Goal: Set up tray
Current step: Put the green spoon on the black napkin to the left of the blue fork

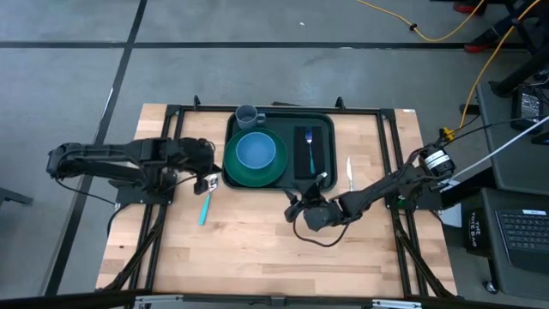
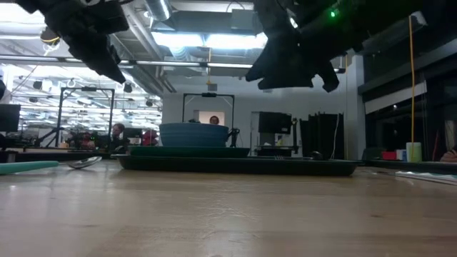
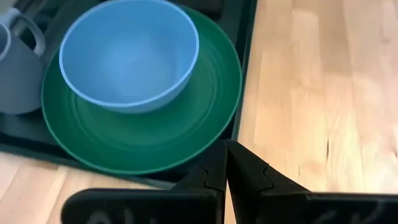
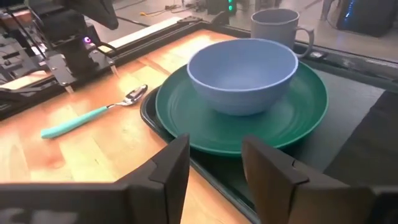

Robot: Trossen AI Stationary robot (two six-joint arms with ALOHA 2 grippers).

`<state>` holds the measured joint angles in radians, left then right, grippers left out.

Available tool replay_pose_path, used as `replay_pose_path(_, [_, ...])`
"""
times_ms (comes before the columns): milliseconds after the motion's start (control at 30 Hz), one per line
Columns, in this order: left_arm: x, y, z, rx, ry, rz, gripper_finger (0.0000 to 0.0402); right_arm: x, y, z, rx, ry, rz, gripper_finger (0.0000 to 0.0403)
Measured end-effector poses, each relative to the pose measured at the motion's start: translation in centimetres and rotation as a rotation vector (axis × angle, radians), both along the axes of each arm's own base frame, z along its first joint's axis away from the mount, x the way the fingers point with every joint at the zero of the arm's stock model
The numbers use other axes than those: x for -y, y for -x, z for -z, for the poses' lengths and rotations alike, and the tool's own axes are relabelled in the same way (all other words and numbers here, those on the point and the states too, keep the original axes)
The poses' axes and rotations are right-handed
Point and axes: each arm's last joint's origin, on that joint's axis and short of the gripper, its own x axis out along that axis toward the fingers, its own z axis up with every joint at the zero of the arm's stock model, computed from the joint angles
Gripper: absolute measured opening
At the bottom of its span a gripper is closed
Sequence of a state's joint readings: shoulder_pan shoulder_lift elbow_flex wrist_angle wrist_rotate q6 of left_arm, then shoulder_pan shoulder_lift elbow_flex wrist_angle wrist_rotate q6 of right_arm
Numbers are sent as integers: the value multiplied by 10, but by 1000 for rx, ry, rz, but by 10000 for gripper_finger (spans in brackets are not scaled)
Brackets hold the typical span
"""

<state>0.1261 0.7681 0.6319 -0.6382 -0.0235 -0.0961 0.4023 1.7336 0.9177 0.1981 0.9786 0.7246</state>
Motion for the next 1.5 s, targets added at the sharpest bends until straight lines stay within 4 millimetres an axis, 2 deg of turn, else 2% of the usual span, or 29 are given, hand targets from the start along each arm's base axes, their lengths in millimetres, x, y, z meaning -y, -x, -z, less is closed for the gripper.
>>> replay_pose_path(333, [-2,-10,-20,-184,15,-37,4,-7,2,1,-19,4,-66,102])
replay_pose_path(533, [-3,-14,-33,-310,23,-75,4,-8,2,2,-21,-18,-83,92])
replay_pose_path(833, [-3,-13,-25,-534,-92,146,4,-8,1,2,-43,21,-102,94])
replay_pose_path(1000, [-4,-14,-23,-557,-151,237,4,-10,-1,1,-67,40,-166,94])
replay_pose_path(1300, [-4,-14,-23,-556,-154,242,4,-11,-2,1,-95,55,-230,94])
replay_pose_path(1500, [-4,-14,-23,-556,-158,240,5,-6,-4,1,-94,56,-213,94])
